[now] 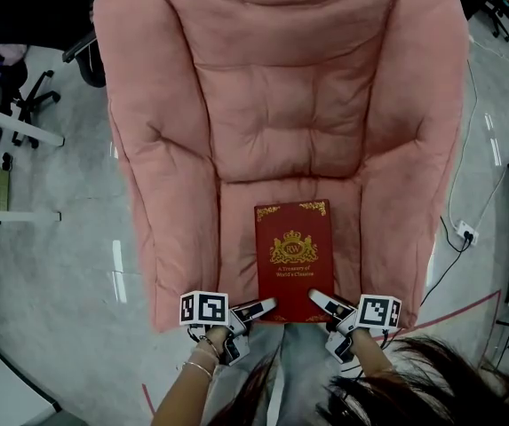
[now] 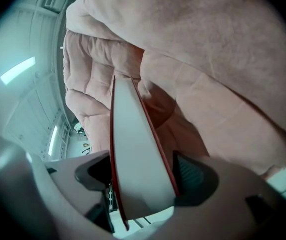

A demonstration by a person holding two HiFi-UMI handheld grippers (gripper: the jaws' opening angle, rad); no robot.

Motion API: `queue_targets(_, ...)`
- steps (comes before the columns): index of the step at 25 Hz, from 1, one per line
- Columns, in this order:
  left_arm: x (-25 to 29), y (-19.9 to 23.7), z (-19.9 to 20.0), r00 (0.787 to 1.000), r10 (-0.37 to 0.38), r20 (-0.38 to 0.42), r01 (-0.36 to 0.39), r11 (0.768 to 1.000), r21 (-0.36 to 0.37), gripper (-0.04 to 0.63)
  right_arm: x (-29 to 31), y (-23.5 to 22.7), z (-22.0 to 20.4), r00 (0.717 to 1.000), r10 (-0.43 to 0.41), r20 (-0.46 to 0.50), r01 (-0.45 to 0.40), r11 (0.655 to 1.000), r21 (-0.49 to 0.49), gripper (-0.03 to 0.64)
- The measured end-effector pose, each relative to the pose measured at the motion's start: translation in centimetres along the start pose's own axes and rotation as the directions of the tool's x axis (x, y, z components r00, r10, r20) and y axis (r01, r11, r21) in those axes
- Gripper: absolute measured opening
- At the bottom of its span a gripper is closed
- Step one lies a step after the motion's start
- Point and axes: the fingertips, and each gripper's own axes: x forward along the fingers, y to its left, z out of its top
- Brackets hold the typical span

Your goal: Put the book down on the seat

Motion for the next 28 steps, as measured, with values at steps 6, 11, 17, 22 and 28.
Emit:
queue_targets(6, 0.2, -0.3, -0.7, 1.000, -0.022, 0.009, 0.022, 0.999, -0.024, 0.319, -1.4, -1.1, -0.1, 0.998, -0.060, 0.033, 0.060, 0.998, -0.003, 0.347)
queue_targets(11, 0.5, -1.0, -1.5, 0.997, -0.065, 0.031, 0.067, 0.995, -0.070, 0.319, -3.4, -2.9, -0.6, 0.987, -0.149, 0.052, 0.150, 0.989, -0.010, 0.355)
queue_targets(17, 0.5, -0.9, -2.2, 0.995, -0.089, 0.044, 0.093, 0.990, -0.102, 0.319, -5.4, -4.8, -1.0, 0.973, -0.217, 0.077, 0.217, 0.976, 0.003, 0.364)
queue_targets(22, 0.3, -1.0, -2.7, 0.992, -0.109, 0.065, 0.117, 0.985, -0.129, 0.319, -6.1, -4.7, -1.3, 0.977, -0.200, 0.080, 0.199, 0.980, 0.019, 0.364)
queue_targets(28, 0.0, -2.0, -3.4, 0.985, -0.127, 0.113, 0.143, 0.979, -0.146, 0.319, -6.4, -3.4, -1.8, 0.986, -0.164, 0.040, 0.165, 0.986, -0.004, 0.364)
